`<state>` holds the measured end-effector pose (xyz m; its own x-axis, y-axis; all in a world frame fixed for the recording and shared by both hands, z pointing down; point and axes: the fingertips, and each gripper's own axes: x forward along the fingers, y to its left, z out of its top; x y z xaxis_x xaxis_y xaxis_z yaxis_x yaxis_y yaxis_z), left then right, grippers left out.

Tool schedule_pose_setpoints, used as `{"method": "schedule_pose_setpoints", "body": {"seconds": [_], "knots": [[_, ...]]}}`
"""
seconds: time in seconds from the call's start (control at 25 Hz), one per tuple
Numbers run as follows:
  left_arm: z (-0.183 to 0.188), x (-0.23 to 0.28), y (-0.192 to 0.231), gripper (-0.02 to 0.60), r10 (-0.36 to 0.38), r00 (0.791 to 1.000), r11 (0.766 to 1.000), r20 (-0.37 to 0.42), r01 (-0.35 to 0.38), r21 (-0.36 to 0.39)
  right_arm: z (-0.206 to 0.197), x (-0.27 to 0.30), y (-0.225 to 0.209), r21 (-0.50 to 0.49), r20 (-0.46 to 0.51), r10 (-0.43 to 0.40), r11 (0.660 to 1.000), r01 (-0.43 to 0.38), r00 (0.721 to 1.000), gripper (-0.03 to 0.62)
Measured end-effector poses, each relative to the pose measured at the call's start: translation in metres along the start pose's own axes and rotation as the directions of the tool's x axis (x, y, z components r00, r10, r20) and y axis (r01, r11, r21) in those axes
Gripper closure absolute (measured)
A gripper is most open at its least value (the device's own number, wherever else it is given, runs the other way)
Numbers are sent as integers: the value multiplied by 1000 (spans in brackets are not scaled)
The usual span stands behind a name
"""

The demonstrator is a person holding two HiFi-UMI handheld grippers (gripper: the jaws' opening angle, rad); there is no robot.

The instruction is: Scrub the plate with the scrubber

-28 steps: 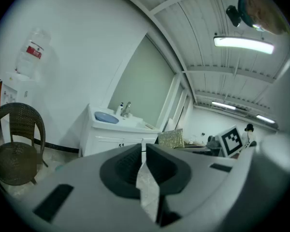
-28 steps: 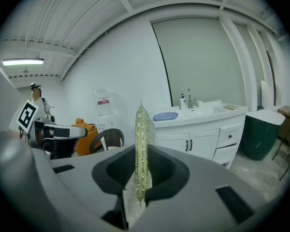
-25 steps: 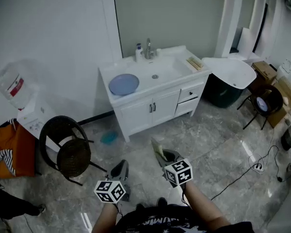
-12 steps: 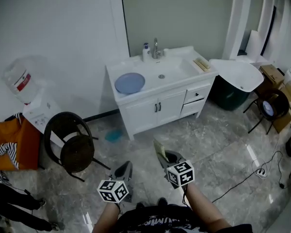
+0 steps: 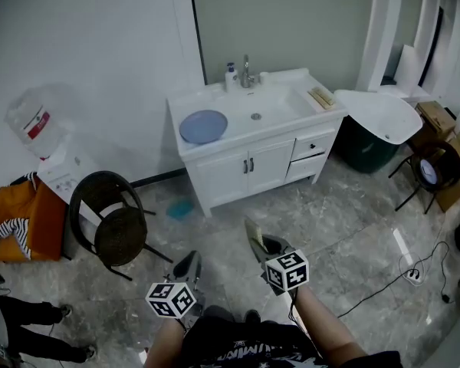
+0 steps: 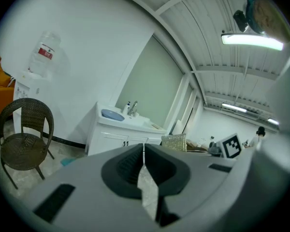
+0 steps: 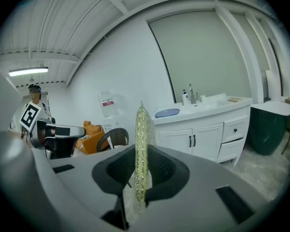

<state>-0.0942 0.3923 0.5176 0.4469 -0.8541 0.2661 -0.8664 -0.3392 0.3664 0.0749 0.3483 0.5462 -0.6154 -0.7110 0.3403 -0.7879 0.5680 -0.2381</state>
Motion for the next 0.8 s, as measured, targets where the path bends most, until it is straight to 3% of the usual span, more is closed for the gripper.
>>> {"method": "schedule_pose_setpoints", "body": {"seconds": [0.4, 0.8], "knots": [[-4, 24, 18, 563, 28, 999, 999, -27, -28, -30, -7, 19, -27, 52, -38, -27, 998, 29, 999, 522], [32, 104, 74, 562, 39, 997, 995, -70, -45, -85, 25, 82, -75, 30, -50, -69, 997, 70, 996, 522]]}}
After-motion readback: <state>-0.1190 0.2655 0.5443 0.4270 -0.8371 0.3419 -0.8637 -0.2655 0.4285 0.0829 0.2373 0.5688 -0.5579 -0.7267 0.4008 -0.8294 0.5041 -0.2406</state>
